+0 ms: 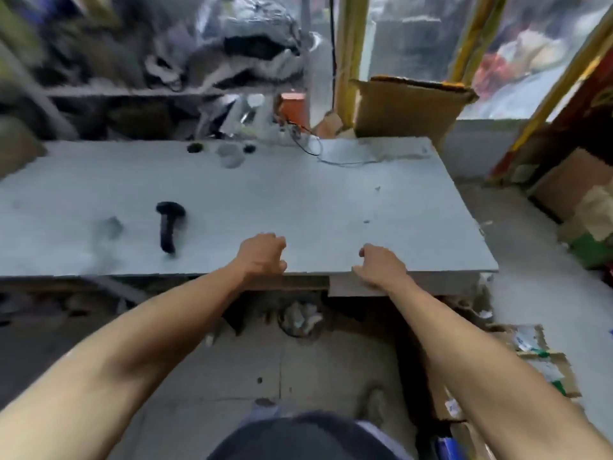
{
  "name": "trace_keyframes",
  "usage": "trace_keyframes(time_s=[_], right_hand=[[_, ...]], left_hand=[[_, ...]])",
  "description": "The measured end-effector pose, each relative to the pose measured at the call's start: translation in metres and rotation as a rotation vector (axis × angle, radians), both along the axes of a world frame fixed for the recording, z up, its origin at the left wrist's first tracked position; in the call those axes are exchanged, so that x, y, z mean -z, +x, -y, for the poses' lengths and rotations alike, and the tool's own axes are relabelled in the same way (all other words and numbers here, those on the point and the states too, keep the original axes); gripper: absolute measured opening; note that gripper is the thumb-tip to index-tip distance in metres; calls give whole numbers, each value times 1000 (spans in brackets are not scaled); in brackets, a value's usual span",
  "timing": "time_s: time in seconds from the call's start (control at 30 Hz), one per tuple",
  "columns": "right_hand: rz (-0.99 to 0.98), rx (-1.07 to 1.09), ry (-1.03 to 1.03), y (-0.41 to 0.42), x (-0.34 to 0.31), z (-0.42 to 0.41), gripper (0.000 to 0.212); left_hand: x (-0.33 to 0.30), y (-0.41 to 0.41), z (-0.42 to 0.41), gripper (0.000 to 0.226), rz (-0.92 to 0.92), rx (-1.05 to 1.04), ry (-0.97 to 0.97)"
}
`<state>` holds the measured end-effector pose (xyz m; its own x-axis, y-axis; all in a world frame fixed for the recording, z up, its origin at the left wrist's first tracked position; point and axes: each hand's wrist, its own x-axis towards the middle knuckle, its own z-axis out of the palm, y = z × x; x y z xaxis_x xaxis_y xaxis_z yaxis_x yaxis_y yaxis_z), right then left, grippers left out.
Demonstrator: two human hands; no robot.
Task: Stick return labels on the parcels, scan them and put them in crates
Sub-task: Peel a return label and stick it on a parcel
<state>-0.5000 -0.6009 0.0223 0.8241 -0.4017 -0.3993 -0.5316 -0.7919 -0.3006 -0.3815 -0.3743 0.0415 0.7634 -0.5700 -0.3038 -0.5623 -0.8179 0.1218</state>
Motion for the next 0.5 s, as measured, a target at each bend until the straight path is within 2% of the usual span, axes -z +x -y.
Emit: trace_keyframes(time_s=[0.23, 0.4, 0.5], right_hand=[[108, -477, -66, 132, -40, -193, 48], [177, -718, -67, 177, -56, -308, 49], [179, -825, -59, 202, -56, -361, 51]], left_hand=[[-24, 8, -226, 47, 38, -458, -67], [-31, 7, -321, 28, 45, -682, -122], [-30, 13, -357, 29, 56, -770, -161]])
